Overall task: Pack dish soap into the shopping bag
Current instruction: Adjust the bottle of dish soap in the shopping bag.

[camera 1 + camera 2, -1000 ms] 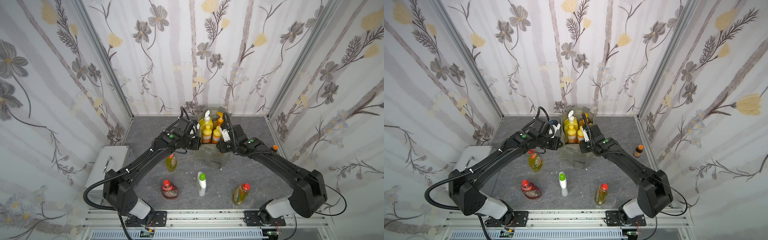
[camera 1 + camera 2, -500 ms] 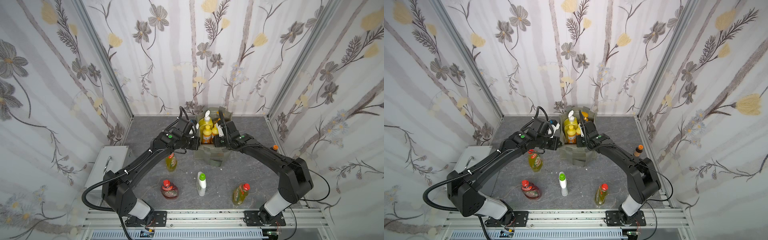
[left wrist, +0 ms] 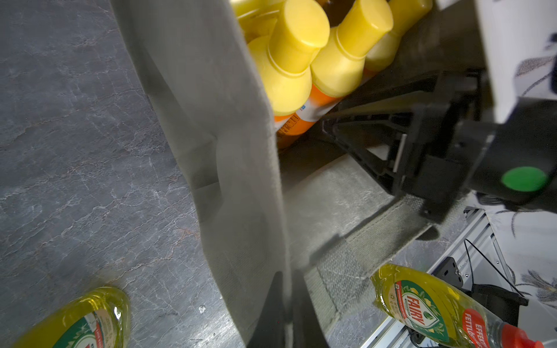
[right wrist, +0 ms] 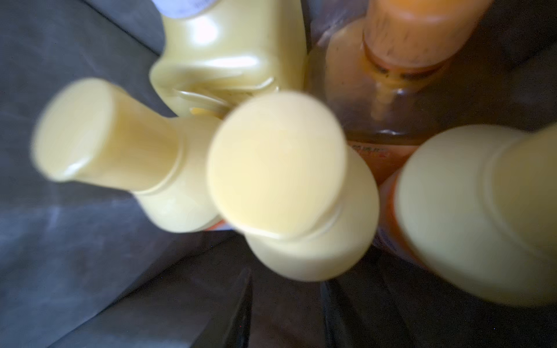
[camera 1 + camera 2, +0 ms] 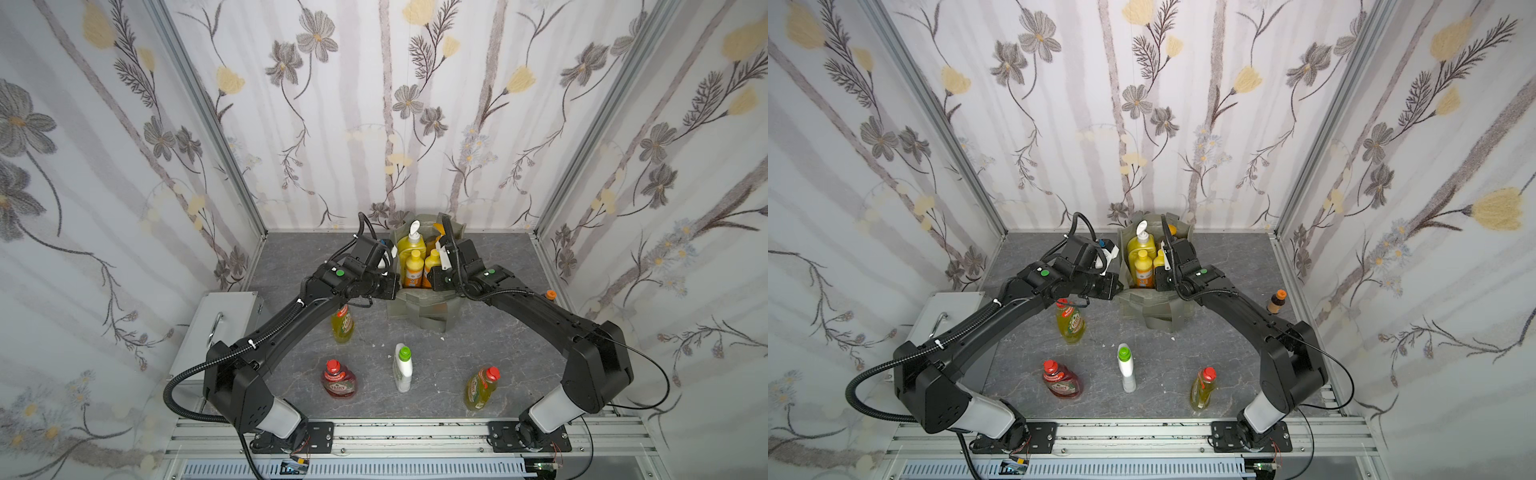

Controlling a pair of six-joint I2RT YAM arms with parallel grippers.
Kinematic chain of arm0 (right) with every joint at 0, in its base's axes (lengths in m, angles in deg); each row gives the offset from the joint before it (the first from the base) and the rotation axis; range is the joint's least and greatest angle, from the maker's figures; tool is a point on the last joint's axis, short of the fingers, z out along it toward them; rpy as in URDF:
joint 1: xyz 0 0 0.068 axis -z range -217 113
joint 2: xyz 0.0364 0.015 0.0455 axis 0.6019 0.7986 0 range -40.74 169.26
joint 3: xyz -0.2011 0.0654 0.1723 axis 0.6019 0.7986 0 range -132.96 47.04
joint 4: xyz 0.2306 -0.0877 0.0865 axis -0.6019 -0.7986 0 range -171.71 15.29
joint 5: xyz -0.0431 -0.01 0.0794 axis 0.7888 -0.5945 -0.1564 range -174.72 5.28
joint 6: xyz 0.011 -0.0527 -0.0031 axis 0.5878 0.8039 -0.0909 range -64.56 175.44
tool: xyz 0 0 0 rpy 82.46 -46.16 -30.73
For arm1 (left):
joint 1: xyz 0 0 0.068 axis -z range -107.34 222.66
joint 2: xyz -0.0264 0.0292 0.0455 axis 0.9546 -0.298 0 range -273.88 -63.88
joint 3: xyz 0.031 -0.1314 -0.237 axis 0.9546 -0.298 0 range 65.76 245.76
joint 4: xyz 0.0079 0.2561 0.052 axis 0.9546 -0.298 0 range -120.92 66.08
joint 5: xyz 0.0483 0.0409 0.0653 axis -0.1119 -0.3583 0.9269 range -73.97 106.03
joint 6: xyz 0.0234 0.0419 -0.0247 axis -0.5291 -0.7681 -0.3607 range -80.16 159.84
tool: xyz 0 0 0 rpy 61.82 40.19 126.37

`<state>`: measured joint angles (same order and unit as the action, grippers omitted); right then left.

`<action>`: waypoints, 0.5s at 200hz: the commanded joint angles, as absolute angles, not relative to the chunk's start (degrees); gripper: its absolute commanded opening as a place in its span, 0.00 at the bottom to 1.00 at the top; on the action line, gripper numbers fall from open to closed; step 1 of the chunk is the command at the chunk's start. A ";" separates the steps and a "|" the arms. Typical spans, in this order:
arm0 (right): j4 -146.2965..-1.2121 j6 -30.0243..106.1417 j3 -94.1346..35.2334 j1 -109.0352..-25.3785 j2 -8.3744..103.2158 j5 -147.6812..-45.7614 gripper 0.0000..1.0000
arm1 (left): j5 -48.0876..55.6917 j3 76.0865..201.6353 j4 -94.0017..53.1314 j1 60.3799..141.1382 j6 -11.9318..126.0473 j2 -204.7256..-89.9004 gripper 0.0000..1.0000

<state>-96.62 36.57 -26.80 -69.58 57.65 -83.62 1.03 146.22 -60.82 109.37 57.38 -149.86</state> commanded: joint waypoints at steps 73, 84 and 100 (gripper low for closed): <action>-109.72 41.21 -26.47 -71.46 38.04 -93.10 0.53 | 1.13 146.79 -60.76 109.29 57.03 -151.44 0.13; -112.02 41.29 -25.34 -71.51 35.02 -92.23 0.55 | 1.18 146.79 -60.44 109.24 57.01 -151.43 0.16; -116.20 40.98 -23.87 -71.46 30.80 -89.40 0.59 | 1.42 146.79 -60.21 109.23 57.15 -151.49 0.20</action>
<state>-108.73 40.29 -25.32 -71.33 35.07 -91.90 1.20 146.55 -60.84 109.30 57.38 -151.26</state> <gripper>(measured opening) 0.568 0.173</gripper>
